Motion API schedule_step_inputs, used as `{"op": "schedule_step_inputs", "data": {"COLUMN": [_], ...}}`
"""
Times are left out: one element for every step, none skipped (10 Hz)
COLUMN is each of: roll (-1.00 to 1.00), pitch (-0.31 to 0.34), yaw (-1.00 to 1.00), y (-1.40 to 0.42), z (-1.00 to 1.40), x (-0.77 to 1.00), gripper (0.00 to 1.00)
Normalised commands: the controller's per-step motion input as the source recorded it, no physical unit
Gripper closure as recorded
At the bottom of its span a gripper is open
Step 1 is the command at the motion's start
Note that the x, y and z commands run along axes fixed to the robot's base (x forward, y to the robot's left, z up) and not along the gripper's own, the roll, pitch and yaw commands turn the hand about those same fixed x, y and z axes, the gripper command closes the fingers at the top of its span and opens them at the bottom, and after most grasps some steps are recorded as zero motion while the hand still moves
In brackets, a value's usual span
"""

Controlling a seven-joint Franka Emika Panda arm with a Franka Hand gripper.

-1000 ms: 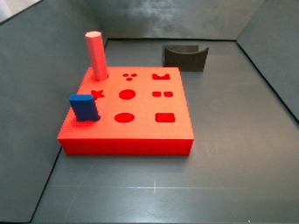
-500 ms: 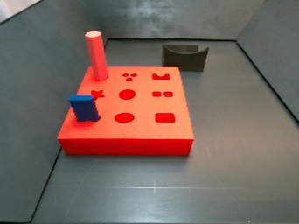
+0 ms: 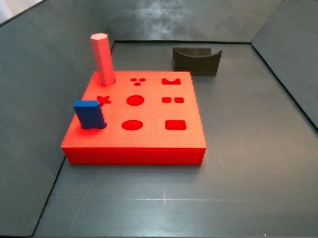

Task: Pick up the round object. Move up. Place the round object on the fixture. Regrasp the round object. Move to above the board. Insert the round object.
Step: Place the round object on the fixture.

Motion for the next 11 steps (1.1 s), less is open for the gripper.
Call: {"op": "schedule_step_inputs", "data": {"roll": [0.14, 0.11, 0.10, 0.10, 0.11, -1.00, -1.00, -1.00, -1.00, -1.00, -1.00], "pitch": [0.209, 0.191, 0.180, 0.179, 0.170, 0.051, 0.046, 0.041, 0.048, 0.071, 0.090], "yaw": [-0.27, -0.16, -0.10, -0.06, -0.02, -0.08, -0.08, -0.09, -0.09, -0.10, -0.10], "y": [-0.29, -0.25, -0.21, -0.18, -0.15, 0.18, 0.21, 0.19, 0.10, 0.07, 0.06], "z": [0.05, 0.04, 0.04, 0.04, 0.03, -0.33, -0.30, -0.23, -0.10, -0.05, -0.03], "x": [1.00, 1.00, 1.00, 1.00, 1.00, 0.83, 0.72, 0.68, 0.55, 0.44, 0.33], "gripper": [1.00, 1.00, 1.00, 1.00, 1.00, 1.00, 1.00, 1.00, 1.00, 1.00, 1.00]}}
